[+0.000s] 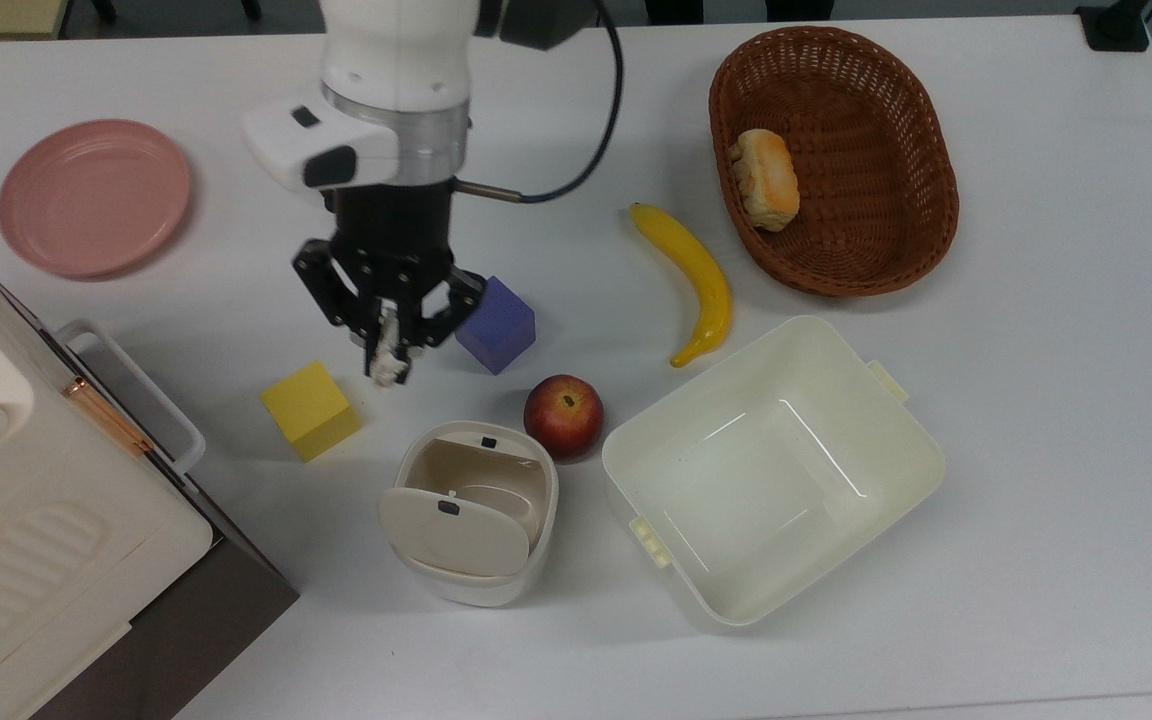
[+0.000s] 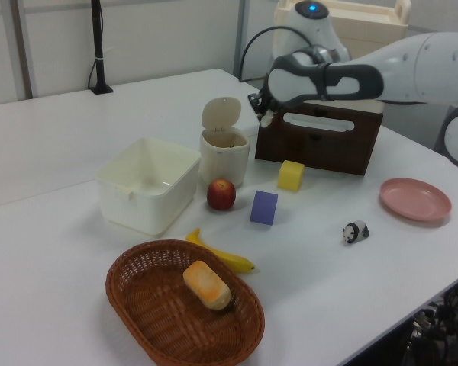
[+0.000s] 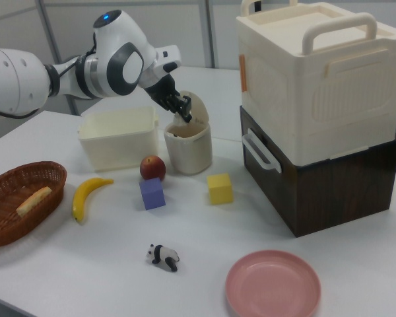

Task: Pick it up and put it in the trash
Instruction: 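Lift the paper ball and carry it over the white trash bin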

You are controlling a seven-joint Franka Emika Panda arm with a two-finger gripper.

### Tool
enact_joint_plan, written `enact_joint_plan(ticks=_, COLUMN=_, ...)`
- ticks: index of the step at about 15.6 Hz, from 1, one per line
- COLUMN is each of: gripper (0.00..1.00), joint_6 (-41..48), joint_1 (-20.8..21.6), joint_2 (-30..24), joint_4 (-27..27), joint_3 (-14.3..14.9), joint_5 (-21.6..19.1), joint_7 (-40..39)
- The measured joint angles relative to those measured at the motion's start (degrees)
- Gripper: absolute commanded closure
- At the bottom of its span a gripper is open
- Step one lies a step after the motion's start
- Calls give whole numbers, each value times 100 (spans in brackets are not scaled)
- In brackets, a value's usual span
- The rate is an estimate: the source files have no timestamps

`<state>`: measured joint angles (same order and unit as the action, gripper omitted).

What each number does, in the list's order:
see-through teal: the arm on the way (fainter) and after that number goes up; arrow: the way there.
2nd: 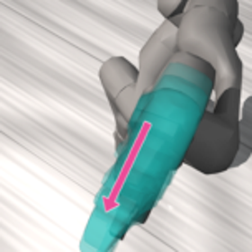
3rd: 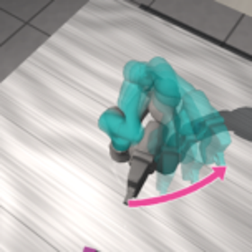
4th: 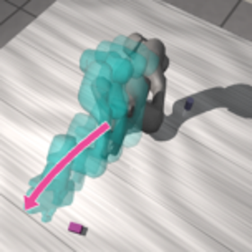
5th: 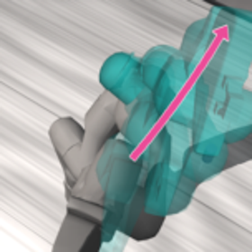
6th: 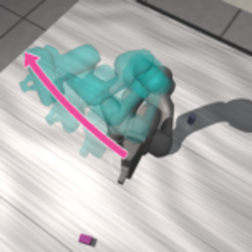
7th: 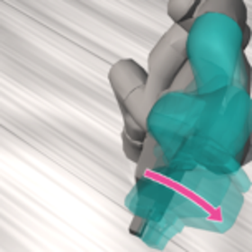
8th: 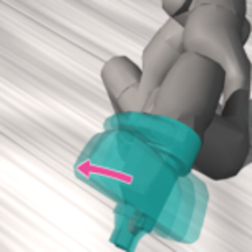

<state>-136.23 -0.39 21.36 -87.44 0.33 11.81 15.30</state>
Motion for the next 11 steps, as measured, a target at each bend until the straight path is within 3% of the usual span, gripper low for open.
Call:
enact_joint_plan(ticks=6, gripper=76, joint_6=-630, joint_1=166, joint_2=637, joint_4=540, joint_3=-10, joint_5=0, joint_7=1)
enact_joint_plan(ticks=11, gripper=76, joint_6=-1147, joint_1=166, joint_2=965, joint_4=599, joint_3=-10, joint_5=2, joint_7=1)
